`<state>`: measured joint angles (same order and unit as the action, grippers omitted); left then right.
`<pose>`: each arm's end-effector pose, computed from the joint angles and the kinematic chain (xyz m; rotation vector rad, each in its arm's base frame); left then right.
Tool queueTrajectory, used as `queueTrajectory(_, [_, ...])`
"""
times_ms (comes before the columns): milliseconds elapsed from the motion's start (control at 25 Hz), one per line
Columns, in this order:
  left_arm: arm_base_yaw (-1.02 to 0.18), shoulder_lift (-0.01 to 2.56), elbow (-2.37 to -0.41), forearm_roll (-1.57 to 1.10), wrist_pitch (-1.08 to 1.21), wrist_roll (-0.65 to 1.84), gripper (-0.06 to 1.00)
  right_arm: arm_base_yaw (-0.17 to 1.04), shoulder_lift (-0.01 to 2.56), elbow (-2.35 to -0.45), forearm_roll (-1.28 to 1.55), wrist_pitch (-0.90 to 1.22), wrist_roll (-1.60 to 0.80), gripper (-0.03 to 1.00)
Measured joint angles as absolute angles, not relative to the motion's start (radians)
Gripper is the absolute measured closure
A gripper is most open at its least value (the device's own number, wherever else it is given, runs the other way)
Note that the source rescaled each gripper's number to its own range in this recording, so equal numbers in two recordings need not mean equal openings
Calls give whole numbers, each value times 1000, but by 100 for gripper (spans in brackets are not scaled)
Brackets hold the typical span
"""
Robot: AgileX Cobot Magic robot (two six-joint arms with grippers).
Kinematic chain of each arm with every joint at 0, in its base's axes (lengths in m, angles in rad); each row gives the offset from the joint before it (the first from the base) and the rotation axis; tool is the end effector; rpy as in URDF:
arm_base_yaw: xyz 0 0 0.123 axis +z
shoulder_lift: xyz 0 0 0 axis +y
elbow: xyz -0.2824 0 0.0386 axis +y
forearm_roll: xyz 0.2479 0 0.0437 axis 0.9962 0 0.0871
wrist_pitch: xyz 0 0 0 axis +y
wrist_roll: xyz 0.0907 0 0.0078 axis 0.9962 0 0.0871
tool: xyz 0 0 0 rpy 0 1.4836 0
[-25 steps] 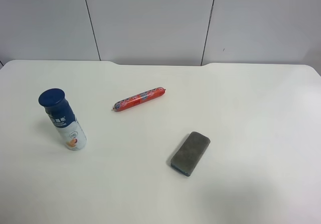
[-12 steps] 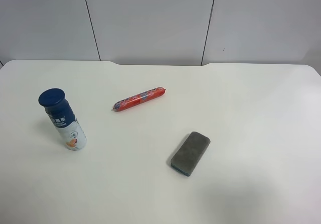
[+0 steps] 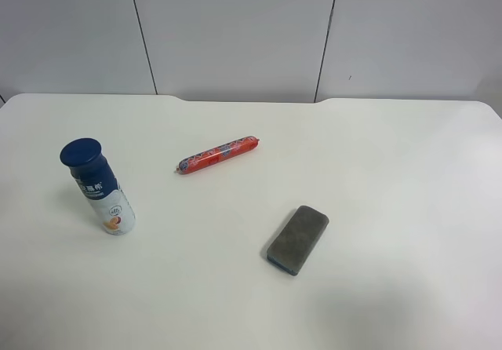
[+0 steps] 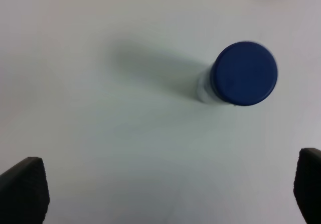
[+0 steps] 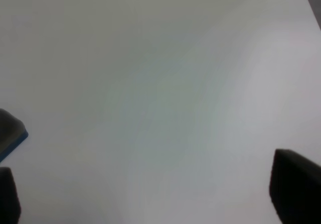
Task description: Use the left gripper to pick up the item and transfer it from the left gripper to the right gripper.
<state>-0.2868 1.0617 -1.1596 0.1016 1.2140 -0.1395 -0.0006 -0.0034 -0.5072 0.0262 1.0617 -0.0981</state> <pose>0.1802 -0.0441 0.3785 0.2023 2.5828 -0.0191 -0.0063 0.0021 0.2791 -0.1005 2.0321 -0.0307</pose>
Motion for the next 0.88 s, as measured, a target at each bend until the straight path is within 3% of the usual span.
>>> queueTrajectory(480, [-434, 1266, -1203, 151, 1212, -329, -6, -1, -3, -507, 26, 1062, -98, -3])
queueTrajectory(880, [-441, 1411, -1203, 155, 1210, -371, -6, -1, -3, -507, 26, 1062, -98, -3])
